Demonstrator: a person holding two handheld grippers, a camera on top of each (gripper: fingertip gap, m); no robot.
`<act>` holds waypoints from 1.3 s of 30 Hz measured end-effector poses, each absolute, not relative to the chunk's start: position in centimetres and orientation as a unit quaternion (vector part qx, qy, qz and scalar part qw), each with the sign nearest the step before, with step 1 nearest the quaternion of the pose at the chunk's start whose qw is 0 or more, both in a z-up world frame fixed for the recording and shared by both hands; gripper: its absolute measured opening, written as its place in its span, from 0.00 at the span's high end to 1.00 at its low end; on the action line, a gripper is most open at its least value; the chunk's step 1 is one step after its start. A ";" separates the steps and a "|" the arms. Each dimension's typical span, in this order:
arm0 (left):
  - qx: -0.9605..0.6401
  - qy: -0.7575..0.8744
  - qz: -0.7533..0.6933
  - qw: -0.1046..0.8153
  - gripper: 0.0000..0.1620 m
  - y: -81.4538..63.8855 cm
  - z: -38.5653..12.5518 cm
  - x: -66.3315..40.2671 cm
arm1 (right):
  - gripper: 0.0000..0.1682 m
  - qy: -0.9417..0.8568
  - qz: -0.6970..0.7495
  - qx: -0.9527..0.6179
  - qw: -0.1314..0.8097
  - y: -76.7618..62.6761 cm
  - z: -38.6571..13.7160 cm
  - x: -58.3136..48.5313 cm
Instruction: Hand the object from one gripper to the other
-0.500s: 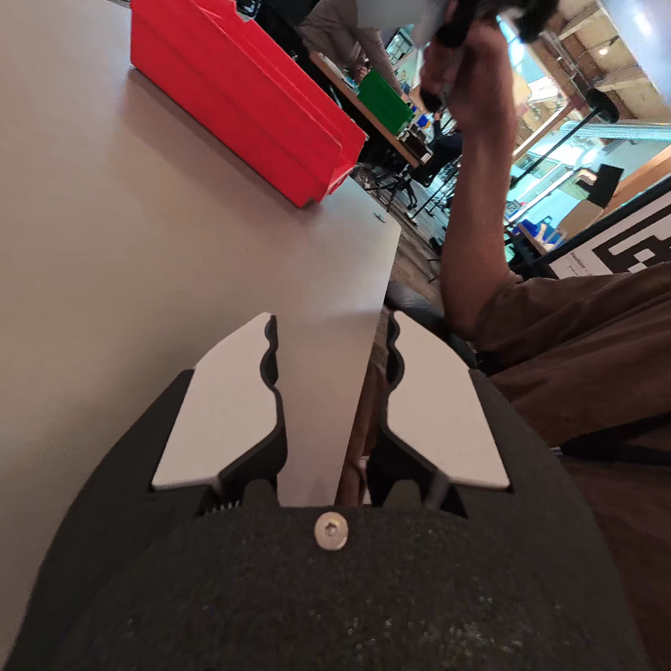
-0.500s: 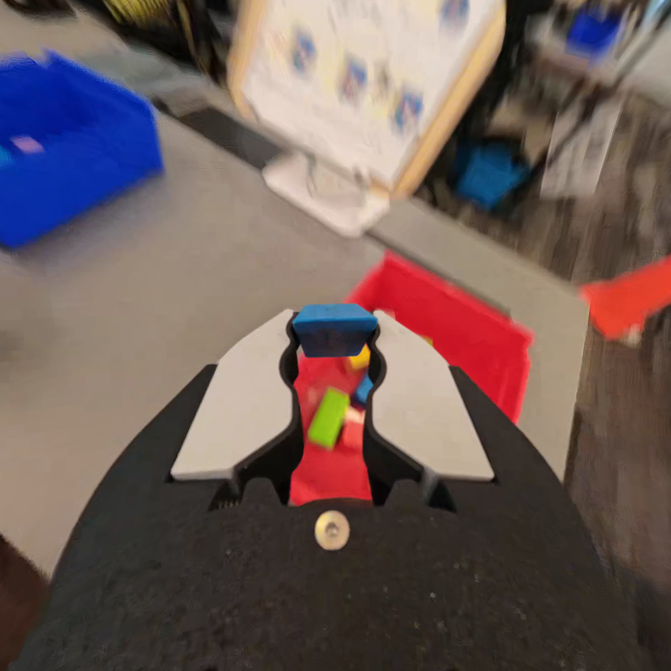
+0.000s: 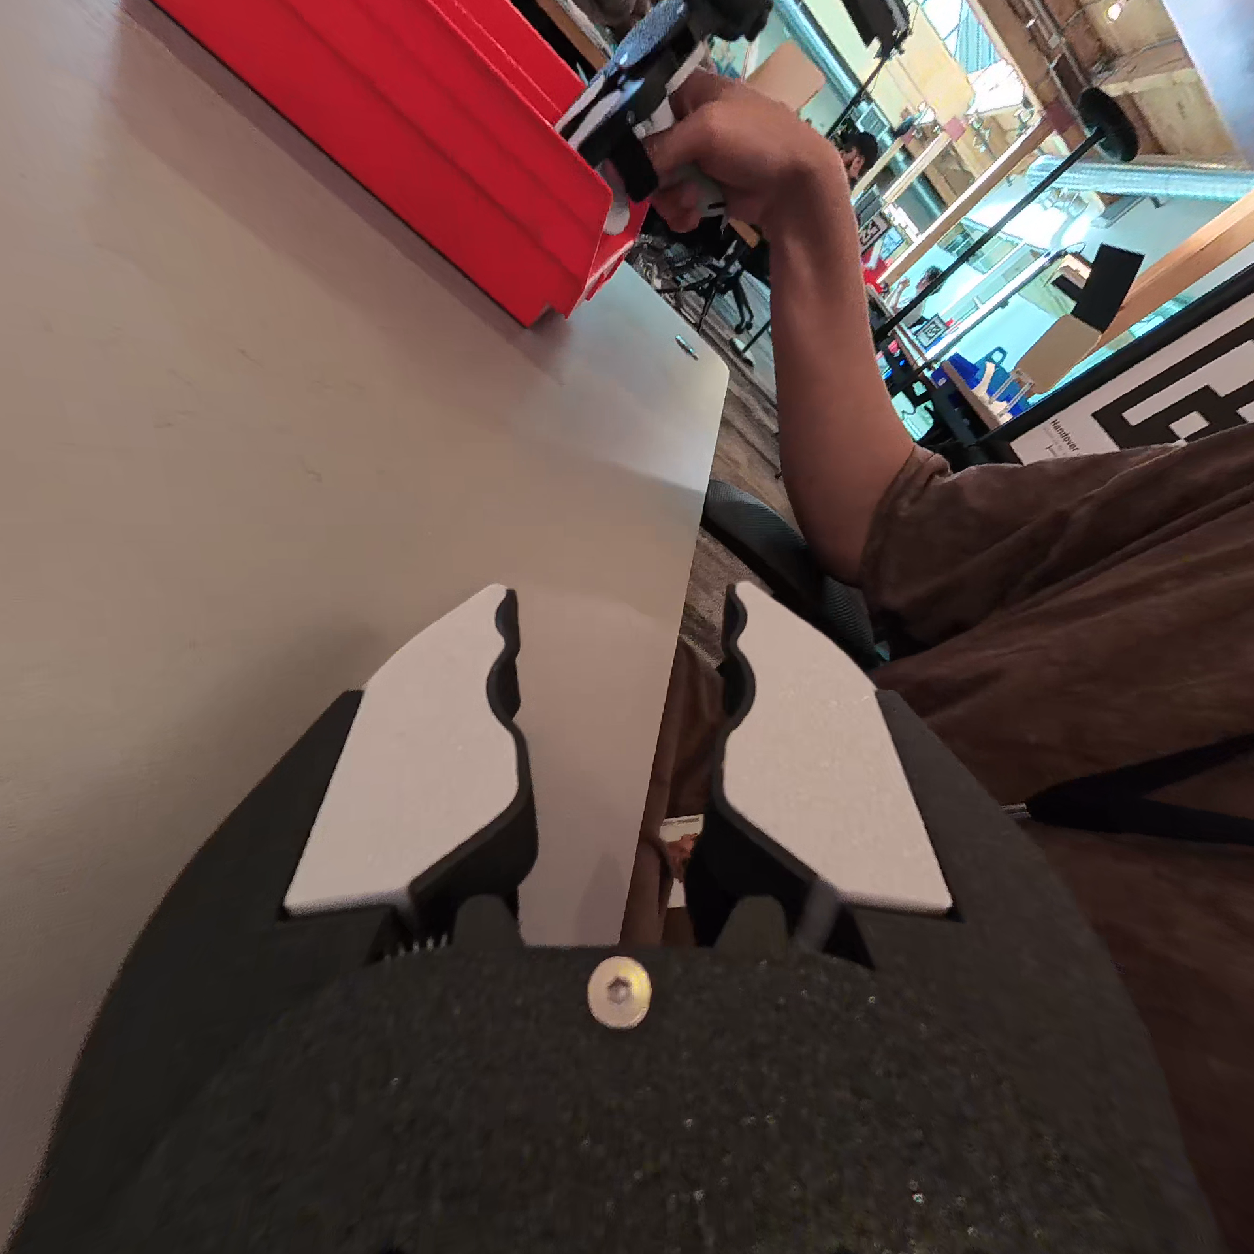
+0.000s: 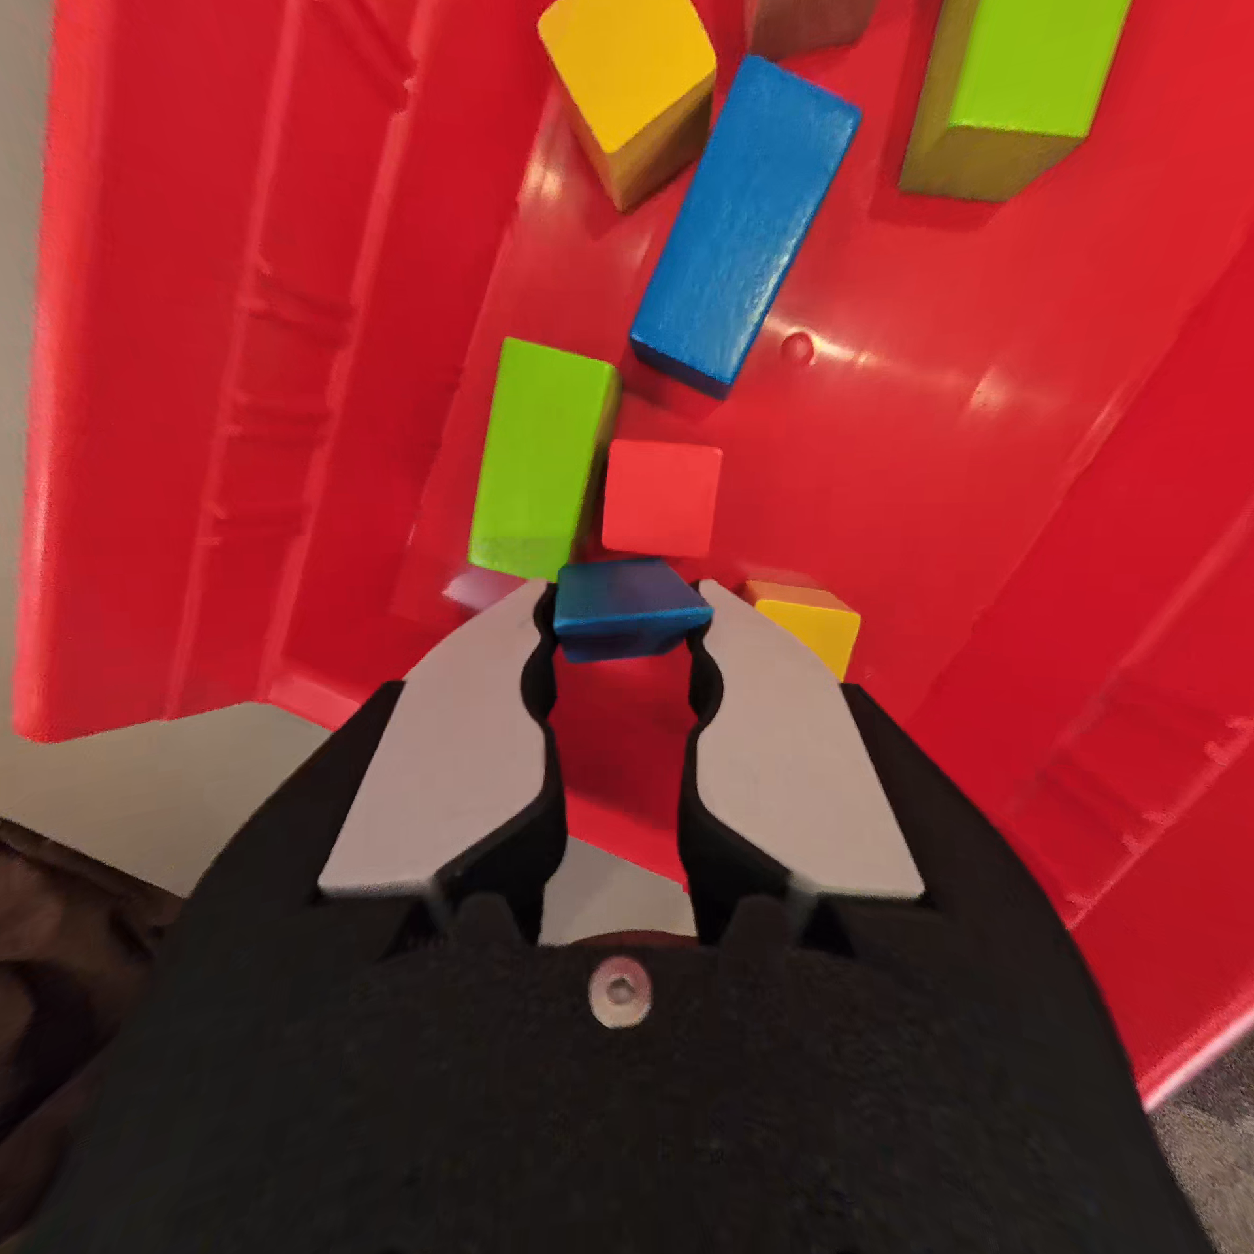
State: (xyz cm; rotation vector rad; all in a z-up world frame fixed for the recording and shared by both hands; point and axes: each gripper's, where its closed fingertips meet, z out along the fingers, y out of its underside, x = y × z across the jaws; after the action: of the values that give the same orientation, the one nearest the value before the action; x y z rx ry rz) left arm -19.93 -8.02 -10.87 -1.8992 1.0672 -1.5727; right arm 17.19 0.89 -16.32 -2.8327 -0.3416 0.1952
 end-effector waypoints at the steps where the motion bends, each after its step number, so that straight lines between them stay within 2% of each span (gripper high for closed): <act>1: -0.689 0.390 -0.567 0.226 0.65 -8.1 -11.0 -19.9 | 0.79 -0.115 0.061 -0.982 0.139 0.9 -16.4 17.4; 4: -0.693 0.399 -0.556 0.226 0.65 -8.3 -11.3 -19.9 | 0.79 -0.118 0.030 -0.987 0.102 0.1 -17.3 18.3; 11: -0.695 0.412 -0.544 0.225 0.65 -8.6 -11.7 -19.7 | 0.79 -0.102 0.064 -0.989 0.092 0.3 -18.2 17.9; 14: -0.696 0.414 -0.542 0.225 0.65 -8.6 -11.8 -19.7 | 0.73 -0.104 0.069 -0.987 0.103 0.2 -17.7 17.8; 18: -0.698 0.413 -0.540 0.224 0.65 -8.5 -11.8 -19.8 | 0.72 -0.103 0.050 -0.985 0.126 -0.4 -14.9 18.3; 21: -0.697 0.408 -0.541 0.234 0.64 -8.4 -11.3 -20.1 | 0.72 -0.111 0.000 -0.965 0.240 -0.6 -7.5 18.2; 24: -0.702 0.398 -0.535 0.248 0.64 -8.1 -10.8 -20.9 | 0.72 -0.141 -0.043 -0.895 0.422 -1.0 1.2 15.8; 26: -0.702 0.397 -0.538 0.245 0.64 -8.6 -10.4 -21.7 | 0.72 -0.158 -0.039 -0.845 0.509 -1.8 3.7 13.1; 28: -0.704 0.391 -0.534 0.256 0.64 -9.0 -10.3 -22.7 | 0.71 -0.131 -0.009 -0.820 0.556 -3.1 2.3 9.9; 30: -0.711 0.386 -0.517 0.281 0.64 -9.1 -10.5 -23.8 | 0.72 -0.173 0.088 -0.804 0.562 -5.2 -2.2 3.9; 34: -0.706 0.396 -0.440 0.389 0.59 -8.1 -10.5 -25.4 | 0.73 -0.202 0.191 -0.779 0.563 -8.3 -9.4 -3.4; 37: -0.693 0.392 -0.399 0.456 0.58 -7.2 -9.3 -26.4 | 0.73 -0.181 0.225 -0.757 0.586 -9.3 -10.5 -4.9; 39: -0.696 0.373 -0.419 0.449 0.61 -7.2 -8.4 -27.1 | 0.72 -0.191 0.243 -0.743 0.594 -10.3 -9.6 -5.6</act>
State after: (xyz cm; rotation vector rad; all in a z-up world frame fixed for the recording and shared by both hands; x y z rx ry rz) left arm -27.09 -7.18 -8.37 -1.7205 0.9222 -1.0358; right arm -5.62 -10.25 -9.65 -1.7256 -0.4444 0.5655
